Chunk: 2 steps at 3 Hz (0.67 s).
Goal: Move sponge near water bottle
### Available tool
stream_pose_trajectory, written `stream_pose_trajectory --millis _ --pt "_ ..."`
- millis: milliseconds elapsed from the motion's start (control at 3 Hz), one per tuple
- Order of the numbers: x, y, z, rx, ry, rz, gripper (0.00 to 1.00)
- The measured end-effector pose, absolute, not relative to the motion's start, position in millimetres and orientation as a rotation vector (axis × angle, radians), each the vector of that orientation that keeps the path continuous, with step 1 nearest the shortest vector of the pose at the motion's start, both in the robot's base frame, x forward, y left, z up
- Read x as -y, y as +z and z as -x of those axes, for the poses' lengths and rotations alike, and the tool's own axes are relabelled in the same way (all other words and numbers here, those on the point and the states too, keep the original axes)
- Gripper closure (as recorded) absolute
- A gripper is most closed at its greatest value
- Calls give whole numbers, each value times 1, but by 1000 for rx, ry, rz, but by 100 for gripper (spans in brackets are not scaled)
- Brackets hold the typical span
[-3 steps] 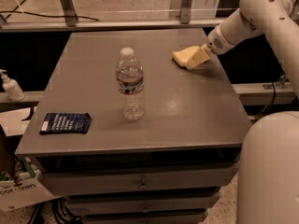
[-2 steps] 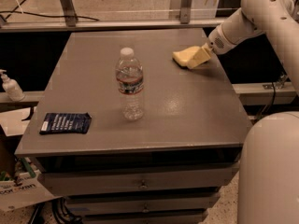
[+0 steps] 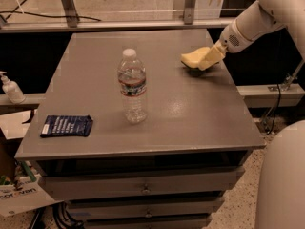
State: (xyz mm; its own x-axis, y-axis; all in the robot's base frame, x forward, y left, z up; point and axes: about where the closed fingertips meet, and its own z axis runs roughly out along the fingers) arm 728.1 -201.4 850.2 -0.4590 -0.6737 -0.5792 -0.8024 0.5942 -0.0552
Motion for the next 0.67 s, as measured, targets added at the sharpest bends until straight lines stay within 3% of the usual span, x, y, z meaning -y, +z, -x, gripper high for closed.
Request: stream_pose_trajectory --millis 667 --pt "207 861 -664 -2281 263 1332 100"
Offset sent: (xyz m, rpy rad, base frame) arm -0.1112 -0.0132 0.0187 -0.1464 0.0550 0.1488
